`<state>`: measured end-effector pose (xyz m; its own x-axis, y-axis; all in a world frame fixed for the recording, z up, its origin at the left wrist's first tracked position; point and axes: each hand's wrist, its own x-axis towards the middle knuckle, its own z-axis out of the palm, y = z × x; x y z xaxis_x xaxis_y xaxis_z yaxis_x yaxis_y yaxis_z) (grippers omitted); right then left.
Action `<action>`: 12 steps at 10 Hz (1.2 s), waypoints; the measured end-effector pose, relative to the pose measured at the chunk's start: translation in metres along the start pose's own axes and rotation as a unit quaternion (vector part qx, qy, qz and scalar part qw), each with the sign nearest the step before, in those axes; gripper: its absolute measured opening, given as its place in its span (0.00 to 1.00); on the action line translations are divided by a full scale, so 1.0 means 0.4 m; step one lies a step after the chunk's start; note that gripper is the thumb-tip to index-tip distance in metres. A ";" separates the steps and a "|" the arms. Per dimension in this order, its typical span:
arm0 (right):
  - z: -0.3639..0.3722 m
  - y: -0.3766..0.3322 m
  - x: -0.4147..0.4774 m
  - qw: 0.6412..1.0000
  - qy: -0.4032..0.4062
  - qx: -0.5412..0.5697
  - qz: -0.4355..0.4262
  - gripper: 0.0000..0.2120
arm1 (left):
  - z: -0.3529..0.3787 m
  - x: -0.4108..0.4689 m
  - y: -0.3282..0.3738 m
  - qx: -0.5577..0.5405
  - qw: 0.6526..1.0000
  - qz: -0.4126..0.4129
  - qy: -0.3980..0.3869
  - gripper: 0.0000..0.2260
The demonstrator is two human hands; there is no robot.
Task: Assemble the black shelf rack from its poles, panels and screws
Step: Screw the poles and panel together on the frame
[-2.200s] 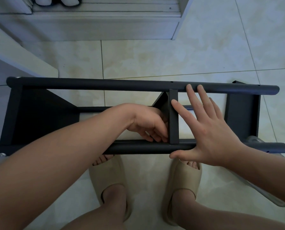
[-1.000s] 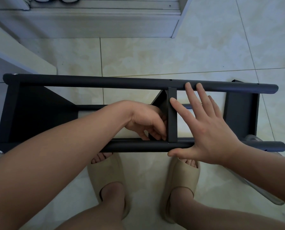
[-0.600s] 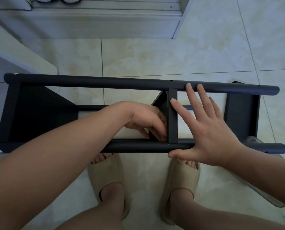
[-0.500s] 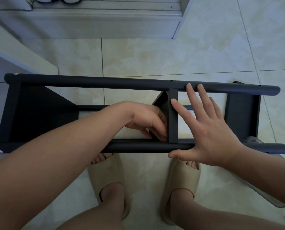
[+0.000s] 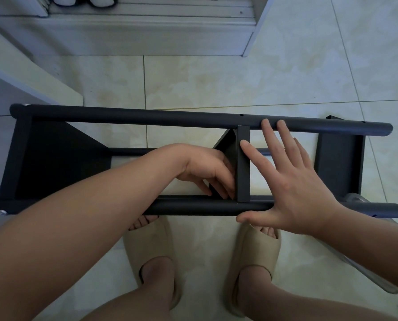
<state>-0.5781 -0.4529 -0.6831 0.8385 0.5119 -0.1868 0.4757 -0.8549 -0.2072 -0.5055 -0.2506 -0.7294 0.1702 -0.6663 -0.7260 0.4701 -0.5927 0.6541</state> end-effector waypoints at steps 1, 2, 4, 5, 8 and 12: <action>0.000 0.000 0.000 1.000 -0.001 -0.001 0.001 0.55 | 0.002 0.005 -0.001 -0.004 1.000 0.004 -0.008 0.06; -0.001 0.001 0.000 1.000 -0.001 -0.001 0.001 0.55 | 0.001 0.004 0.000 -0.008 1.000 0.008 -0.013 0.07; -0.001 0.000 0.000 1.000 -0.002 -0.003 0.000 0.55 | -0.002 -0.003 -0.001 -0.003 1.000 0.011 -0.005 0.11; -0.002 0.000 0.000 1.000 0.000 -0.002 0.000 0.55 | -0.004 -0.003 -0.001 0.005 1.000 0.008 0.008 0.15; -0.002 -0.002 0.000 1.000 -0.001 -0.001 0.002 0.55 | -0.002 -0.001 -0.002 0.005 1.000 0.016 0.003 0.05; 0.001 -0.002 0.001 1.000 0.006 0.000 0.000 0.55 | -0.005 -0.002 -0.002 0.004 1.000 0.015 -0.003 0.07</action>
<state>-0.5782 -0.4520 -0.6832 0.8422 0.5101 -0.1749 0.4752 -0.8553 -0.2065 -0.5043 -0.2485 -0.7297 0.1778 -0.6867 -0.7049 0.4576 -0.5764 0.6770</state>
